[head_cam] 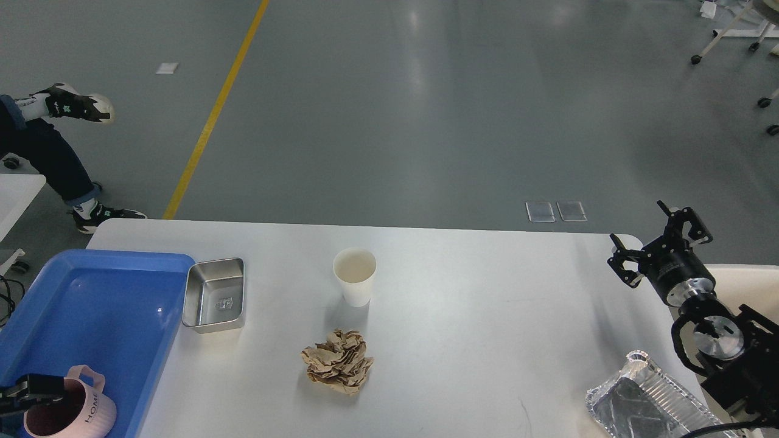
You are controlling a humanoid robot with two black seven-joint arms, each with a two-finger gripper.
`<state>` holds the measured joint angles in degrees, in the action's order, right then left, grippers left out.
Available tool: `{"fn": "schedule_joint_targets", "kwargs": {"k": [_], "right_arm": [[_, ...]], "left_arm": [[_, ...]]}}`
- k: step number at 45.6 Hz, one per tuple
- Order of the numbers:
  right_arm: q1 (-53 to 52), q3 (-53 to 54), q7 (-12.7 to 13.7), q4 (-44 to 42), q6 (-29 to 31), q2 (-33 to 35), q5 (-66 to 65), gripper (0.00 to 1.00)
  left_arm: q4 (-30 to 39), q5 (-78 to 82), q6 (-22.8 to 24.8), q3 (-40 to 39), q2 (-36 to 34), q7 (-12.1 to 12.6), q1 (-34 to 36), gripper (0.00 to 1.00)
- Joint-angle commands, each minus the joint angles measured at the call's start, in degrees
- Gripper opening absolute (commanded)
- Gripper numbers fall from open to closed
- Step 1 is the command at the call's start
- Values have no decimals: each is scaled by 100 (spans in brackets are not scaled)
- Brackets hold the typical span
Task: Tidy desktop
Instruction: 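Release the pink mug and withdraw the left gripper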
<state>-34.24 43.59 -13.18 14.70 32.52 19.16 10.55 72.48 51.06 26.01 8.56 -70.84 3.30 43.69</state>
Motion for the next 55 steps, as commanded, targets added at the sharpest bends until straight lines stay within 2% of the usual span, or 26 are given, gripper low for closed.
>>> {"fn": "schedule_joint_targets", "kwargs": {"k": [1,7,10,15,23,31,34,40,47,55], "right_arm": [[-4,0,0,7,0,0,0,100],[5,0,9,7,0,18,0,100],[-4,0,0,7,0,35,0,100],[-4,0,9,7,0,35,0,100],[-48,0,9,7,-9,0,0,100],[-56,0,9,7,-9,-35,0,100],[-65,0,9,-2,-9,-35,0,100],[-92,0,9,7,-9,-35,0,100],[-101,0,9,7,-17,-35,0,100],[-101,0,9,7,-17,-35,0,100]], "left_arm": [[73,18,97,-363,-114,-215,-1,98],[99,35,352,-530,-211,-1119,-1,98],[134,35,422,-566,-299,-1375,43,98],[275,35,589,-768,-711,-1411,60,98],[293,18,1178,-1145,-1221,-1411,69,98],[328,18,1696,-1541,-2091,-1455,78,98],[319,18,2039,-1865,-2434,-1568,87,98],[319,26,2531,-2472,-3006,-1946,104,98],[310,18,2638,-2851,-3296,-1982,280,98],[310,18,2646,-2833,-3252,-1965,491,98]]}}
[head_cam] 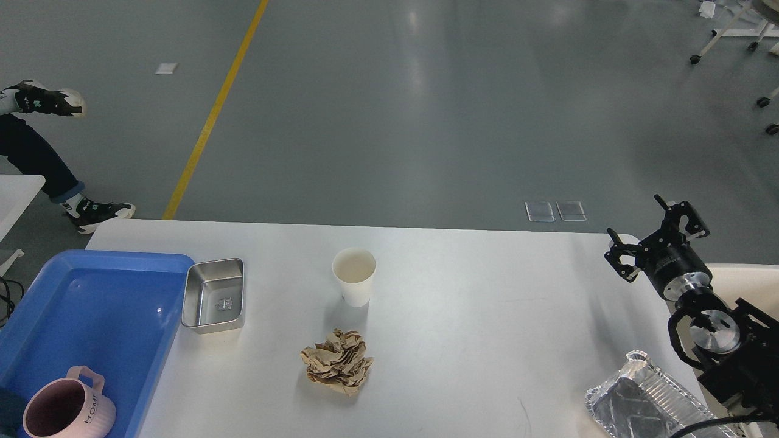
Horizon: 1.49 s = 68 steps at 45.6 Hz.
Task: Tidy desktop
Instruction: 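Release the pink mug and withdraw the left gripper, then reach the left gripper to the small metal box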
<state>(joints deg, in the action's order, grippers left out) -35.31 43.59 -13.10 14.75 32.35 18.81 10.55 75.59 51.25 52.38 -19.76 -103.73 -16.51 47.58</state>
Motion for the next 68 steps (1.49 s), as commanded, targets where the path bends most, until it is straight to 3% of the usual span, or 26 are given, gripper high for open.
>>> {"fn": "schedule_joint_targets", "kwargs": {"k": [1,9,14,19,26,37,55,68], "right_arm": [[6,0,0,2,0,9,0,100],[15,0,0,-7,0,26,0,100],[15,0,-8,-7,0,9,0,100],[15,0,0,-7,0,9,0,100],[15,0,0,-7,0,53,0,100],[50,-9,0,-16,0,61,0,100],[86,-9,-8,-7,9,9,0,100],[59,-9,-8,-7,9,18,0,100]], "left_arm": [[0,-1,10,-2,54,16,102,98],[-53,-9,-43,-2,414,200,84,98],[-106,-18,-236,-28,1169,858,102,98],[-158,-79,-745,-19,2083,1606,102,98],[-685,-132,-1107,-19,3278,2204,49,98],[-1538,-89,-1475,86,4510,2644,-38,98],[-2391,-45,-2003,95,5688,2969,-258,98],[-2953,-1,-2056,104,6444,3127,-329,98]]}}
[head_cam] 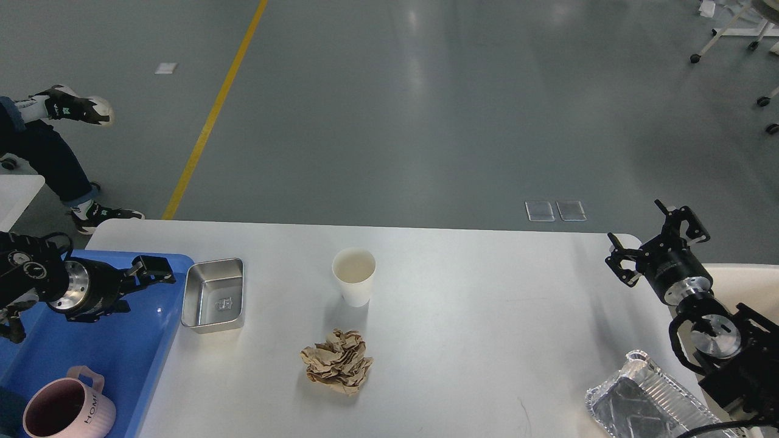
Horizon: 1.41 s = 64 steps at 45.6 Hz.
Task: Tidy desktop
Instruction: 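Reach the left gripper to the small metal box, then grasp the metal box edge with the left gripper and lift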
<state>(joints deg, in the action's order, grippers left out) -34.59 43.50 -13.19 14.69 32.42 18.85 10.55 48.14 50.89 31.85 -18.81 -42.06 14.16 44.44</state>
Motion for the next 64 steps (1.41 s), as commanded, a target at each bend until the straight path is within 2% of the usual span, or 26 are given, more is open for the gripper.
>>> {"fn": "schedule_joint_targets", "kwargs": {"k": [1,19,35,52,56,58,64], "right_arm": [[-13,0,1,-1,1,13,0,100],[14,0,1,-1,1,5,0,100],[23,0,1,-1,1,13,0,100],[49,0,1,-1,1,13,0,100],[40,0,1,-1,1,13,0,100],[49,0,1,-1,1,13,0,100],[40,0,1,-1,1,13,0,100]], "left_arm": [[-234,61,-3,0,312,61,-15,98],[-270,114,-91,0,646,78,-6,94],[-516,316,-205,70,1086,96,-6,82],[-577,316,-223,439,1139,105,20,53],[-586,308,-214,527,1139,166,38,42],[-612,299,-363,475,1200,192,-6,27],[-674,290,-522,554,1305,166,47,24]]}}
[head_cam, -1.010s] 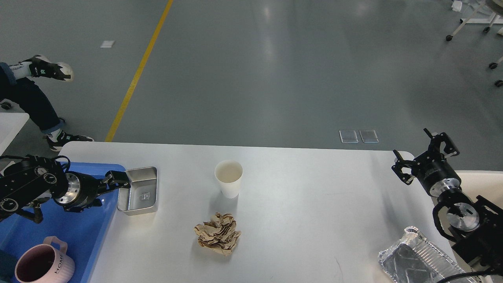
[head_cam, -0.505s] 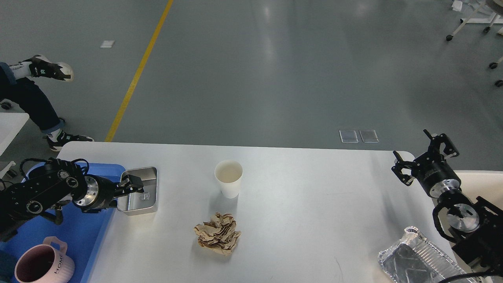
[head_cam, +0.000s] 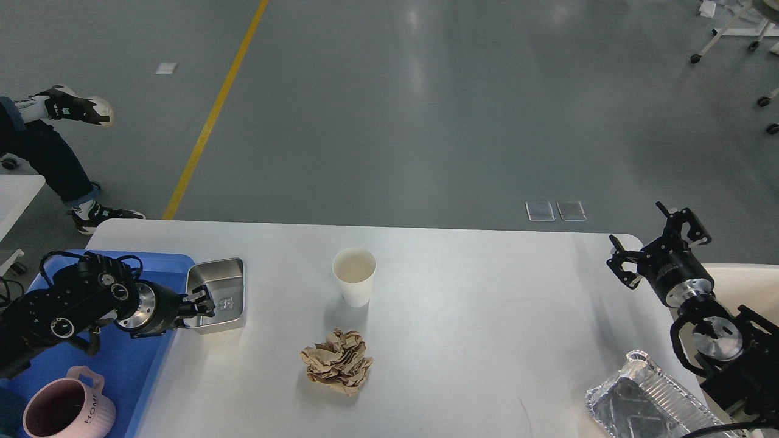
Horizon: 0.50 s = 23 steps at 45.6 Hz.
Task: Tidy desktop
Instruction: 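Grasp the metal box edge with the left gripper and lift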
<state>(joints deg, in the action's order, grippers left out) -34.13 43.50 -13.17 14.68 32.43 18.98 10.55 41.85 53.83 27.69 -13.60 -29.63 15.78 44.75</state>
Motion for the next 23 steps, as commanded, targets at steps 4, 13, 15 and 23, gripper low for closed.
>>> {"fn": "schedule_joint_targets", "kwargs": {"k": [4,13,15,23], "right_arm": [[2,0,-1,0,0,0,0,100],[20,0,-1,0,0,18,0,100],[20,0,-1,0,0,18,0,100],[20,0,-1,0,0,18,0,100]], "left_arm": [[-45,-4,-97,33,72,22,16,18],[-45,13,17,33,116,57,-11,2],[-37,13,17,33,125,66,-28,1],[7,13,228,24,142,57,16,1]]}}
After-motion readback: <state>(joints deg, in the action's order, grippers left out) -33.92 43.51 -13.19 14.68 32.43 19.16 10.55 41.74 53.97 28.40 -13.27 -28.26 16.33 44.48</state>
